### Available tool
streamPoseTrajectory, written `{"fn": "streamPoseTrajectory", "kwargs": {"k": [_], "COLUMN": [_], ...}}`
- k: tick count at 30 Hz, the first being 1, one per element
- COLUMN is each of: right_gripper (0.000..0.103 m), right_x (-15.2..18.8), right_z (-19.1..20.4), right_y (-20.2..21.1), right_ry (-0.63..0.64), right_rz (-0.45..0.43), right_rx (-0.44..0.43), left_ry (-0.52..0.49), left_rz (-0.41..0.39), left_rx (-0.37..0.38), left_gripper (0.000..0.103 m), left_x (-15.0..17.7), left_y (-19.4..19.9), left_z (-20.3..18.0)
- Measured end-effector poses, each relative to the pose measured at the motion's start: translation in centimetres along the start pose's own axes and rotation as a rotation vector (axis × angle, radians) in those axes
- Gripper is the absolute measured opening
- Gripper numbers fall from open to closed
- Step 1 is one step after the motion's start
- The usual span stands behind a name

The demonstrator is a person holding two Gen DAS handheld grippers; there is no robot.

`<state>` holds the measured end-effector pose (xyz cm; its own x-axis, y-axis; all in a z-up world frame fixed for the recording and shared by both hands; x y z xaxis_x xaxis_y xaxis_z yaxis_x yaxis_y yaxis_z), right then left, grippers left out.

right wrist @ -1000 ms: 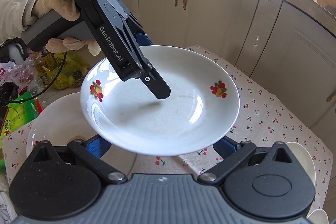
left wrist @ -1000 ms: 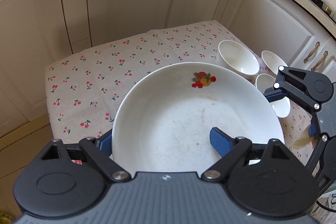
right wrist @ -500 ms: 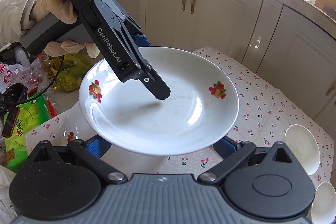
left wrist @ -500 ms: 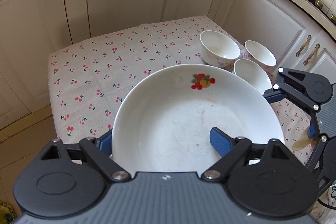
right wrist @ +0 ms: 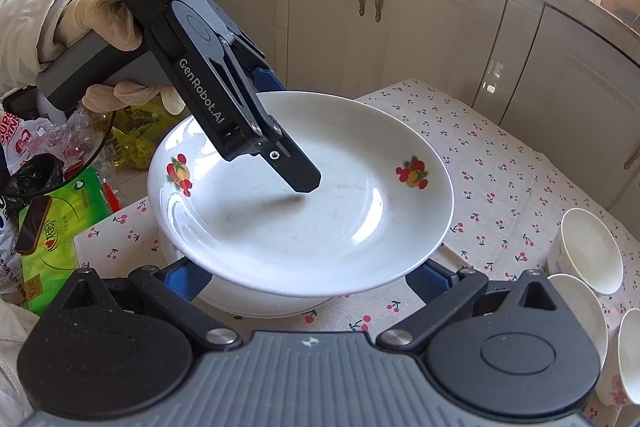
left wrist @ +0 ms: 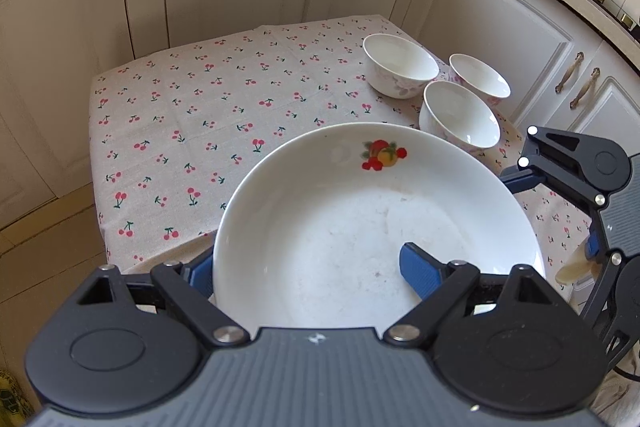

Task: Organize plates and bowls
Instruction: 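Carry the deep cherry plate over the stacked white plates with the left gripper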

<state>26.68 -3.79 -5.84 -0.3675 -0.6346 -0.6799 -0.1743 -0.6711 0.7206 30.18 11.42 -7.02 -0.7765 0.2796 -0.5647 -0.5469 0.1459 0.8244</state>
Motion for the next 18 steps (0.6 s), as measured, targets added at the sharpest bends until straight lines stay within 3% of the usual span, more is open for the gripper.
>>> {"fn": "streamPoseTrajectory", "kwargs": {"k": [18], "right_gripper": [0.103], "right_x": [1.8], "right_z": [1.5], "right_y": [-2.0], "right_ry": [-0.012], "right_rz": [0.042], "right_rx": [-0.007], "left_ry": [0.038], "left_rz": [0.045], "left_rx": [0.025], "left_gripper": [0.090], "left_x": [3.5], "left_y": [-1.6], "left_z": [-0.3]}}
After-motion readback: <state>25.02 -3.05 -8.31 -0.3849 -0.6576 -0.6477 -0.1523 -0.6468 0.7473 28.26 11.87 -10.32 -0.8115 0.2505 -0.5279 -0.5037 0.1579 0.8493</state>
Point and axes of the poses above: each gripper's, at about its wrist camera, not at the fingertips, and y roughly against the way its jaws point, z to its left, x to its underside, the point moved 6 cm from there along -y, roughly the way its jaws point, and after that the axes turned 14 degrees about -x, right-handed, at the moved point
